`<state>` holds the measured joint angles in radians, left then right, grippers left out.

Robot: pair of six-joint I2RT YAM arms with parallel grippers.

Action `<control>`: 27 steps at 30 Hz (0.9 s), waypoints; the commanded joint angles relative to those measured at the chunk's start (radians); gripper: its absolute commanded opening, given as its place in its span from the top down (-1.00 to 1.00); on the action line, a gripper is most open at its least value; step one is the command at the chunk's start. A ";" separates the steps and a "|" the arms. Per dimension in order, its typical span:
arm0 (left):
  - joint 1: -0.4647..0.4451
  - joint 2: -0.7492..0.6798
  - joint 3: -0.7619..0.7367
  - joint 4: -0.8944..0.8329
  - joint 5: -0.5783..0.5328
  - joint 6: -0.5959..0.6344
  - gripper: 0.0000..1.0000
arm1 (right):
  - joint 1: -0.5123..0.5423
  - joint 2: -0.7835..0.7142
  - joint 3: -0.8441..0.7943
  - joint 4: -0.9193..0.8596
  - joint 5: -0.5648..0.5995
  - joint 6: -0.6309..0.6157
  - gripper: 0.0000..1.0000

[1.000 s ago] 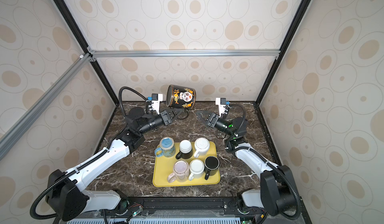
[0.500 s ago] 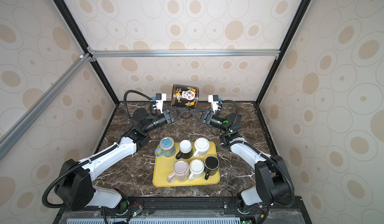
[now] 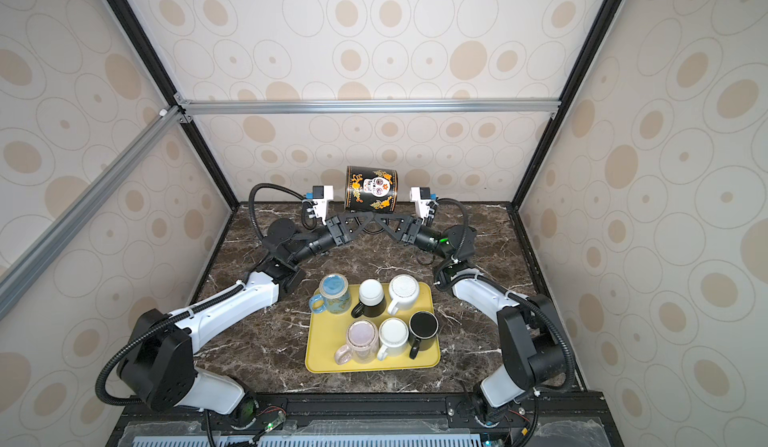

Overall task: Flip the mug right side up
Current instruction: 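Grasp the black skull mug handle with the right gripper, release the left gripper, then rotate the mug upright with the right gripper onto the table while the left arm withdraws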

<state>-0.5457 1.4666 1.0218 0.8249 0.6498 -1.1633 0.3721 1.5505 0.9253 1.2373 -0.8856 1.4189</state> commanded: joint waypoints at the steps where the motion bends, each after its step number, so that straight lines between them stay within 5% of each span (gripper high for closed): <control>1: 0.012 -0.028 0.032 0.144 0.019 0.017 1.00 | 0.005 0.003 0.039 0.087 0.034 0.022 1.00; 2: 0.021 -0.030 0.035 0.100 0.012 0.033 0.59 | 0.003 0.001 0.048 0.072 0.036 0.012 1.00; 4: 0.049 -0.046 0.043 -0.048 -0.029 0.078 -0.98 | 0.002 -0.004 0.077 -0.001 0.031 -0.027 1.00; 9: 0.132 -0.142 0.073 -0.587 -0.344 0.344 -1.00 | -0.007 -0.027 0.193 -0.344 0.044 -0.224 1.00; 13: 0.170 -0.241 0.041 -0.774 -0.595 0.534 -1.00 | -0.008 -0.072 0.303 -0.796 0.116 -0.525 1.00; 21: 0.272 -0.320 -0.081 -0.793 -0.350 0.558 -1.00 | -0.005 -0.011 0.697 -1.777 0.725 -1.039 1.00; 27: 0.271 -0.331 -0.099 -0.866 -0.429 0.629 -1.00 | -0.010 0.106 0.809 -1.952 0.982 -1.145 1.00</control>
<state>-0.2741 1.1549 0.9058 0.0032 0.2493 -0.6113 0.3649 1.6260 1.6752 -0.6109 -0.1005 0.4198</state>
